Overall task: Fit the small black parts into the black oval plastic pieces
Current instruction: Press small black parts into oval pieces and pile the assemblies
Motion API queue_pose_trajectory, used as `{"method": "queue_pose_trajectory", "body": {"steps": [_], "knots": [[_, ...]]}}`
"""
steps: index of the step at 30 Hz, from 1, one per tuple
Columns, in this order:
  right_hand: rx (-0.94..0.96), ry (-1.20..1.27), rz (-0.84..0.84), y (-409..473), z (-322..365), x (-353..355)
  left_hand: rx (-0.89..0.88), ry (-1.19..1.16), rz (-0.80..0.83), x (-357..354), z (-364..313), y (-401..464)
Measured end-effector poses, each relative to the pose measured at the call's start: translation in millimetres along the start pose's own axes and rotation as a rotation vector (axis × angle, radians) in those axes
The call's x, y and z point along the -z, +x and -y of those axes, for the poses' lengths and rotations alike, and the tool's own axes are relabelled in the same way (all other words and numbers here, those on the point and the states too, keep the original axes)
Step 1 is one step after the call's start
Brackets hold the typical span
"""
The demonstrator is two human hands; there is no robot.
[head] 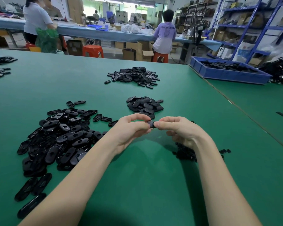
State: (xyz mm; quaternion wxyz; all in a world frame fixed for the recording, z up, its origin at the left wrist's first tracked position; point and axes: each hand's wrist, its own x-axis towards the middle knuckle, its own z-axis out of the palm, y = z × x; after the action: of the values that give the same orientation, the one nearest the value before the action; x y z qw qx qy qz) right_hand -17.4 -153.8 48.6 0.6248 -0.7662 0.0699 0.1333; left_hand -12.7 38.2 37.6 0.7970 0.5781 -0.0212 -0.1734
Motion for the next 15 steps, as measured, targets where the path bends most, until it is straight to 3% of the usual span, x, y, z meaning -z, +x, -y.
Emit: {"method": "queue_pose_trajectory", "body": {"steps": [15], "knots": [[0.087,-0.205,-0.098,4.3,3.5,-7.8,-0.03,0.265,-0.089,1.3,6.8,1.8]]}}
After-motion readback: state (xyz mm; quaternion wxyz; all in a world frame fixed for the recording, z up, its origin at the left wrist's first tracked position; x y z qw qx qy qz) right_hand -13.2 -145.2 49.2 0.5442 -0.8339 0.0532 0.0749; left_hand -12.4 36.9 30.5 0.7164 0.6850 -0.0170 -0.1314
